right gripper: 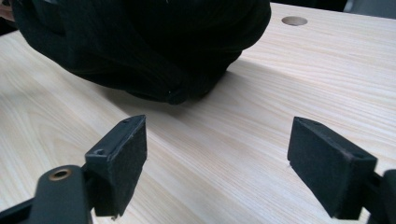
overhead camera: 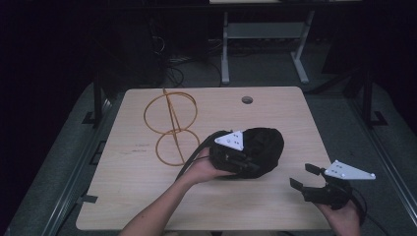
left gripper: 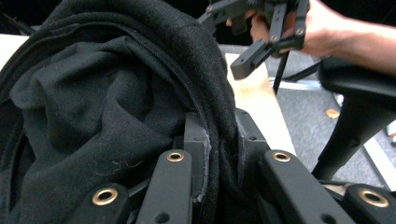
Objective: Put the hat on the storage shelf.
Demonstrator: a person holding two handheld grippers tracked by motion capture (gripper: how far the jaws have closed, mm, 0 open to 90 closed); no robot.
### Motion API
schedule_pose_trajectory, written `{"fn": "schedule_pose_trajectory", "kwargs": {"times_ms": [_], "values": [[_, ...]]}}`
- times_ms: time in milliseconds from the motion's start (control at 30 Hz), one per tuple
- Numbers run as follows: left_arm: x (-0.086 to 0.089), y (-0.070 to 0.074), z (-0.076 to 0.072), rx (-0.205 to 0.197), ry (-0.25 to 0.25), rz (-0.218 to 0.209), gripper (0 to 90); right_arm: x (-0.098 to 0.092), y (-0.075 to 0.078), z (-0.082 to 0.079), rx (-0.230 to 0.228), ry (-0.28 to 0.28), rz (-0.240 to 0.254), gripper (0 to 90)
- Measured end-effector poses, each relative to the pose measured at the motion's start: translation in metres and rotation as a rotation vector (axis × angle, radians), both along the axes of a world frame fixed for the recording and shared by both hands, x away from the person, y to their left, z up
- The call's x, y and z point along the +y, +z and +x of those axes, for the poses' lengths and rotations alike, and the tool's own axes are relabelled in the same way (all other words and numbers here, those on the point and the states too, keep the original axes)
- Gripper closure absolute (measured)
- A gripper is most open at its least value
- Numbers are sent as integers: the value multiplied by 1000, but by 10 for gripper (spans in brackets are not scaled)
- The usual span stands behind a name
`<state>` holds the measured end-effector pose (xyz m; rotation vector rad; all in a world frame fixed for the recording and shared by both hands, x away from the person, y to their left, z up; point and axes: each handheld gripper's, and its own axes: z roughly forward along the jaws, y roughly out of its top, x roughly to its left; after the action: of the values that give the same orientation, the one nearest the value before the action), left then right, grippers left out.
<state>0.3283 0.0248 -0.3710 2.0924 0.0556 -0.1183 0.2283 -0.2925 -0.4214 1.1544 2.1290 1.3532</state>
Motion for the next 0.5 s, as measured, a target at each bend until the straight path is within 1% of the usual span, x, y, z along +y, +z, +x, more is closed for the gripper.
{"fn": "schedule_pose_trajectory", "kwargs": {"times_ms": [33, 67, 100, 167, 200, 233, 400, 500], "values": [[0, 0, 0, 0, 0, 0, 784, 1, 1, 0, 2, 0, 5, 183], [2, 3, -1, 7, -3, -13, 784, 1, 1, 0, 0, 2, 7, 180], [2, 3, -1, 7, -3, -13, 784, 1, 1, 0, 0, 2, 7, 180], [5, 6, -1, 16, -3, -27, 784, 3, 3, -1, -4, 6, 15, 173], [7, 9, -1, 24, -2, -45, 783, 4, 5, -1, -10, 10, 24, 169], [7, 9, -1, 24, -2, -45, 783, 4, 5, -1, -10, 10, 24, 169], [13, 16, -2, 47, -2, -92, 782, 8, 12, -2, -29, 28, 57, 165], [15, 22, -3, 46, -7, -106, 782, 12, 17, -2, -39, 40, 64, 161]]}}
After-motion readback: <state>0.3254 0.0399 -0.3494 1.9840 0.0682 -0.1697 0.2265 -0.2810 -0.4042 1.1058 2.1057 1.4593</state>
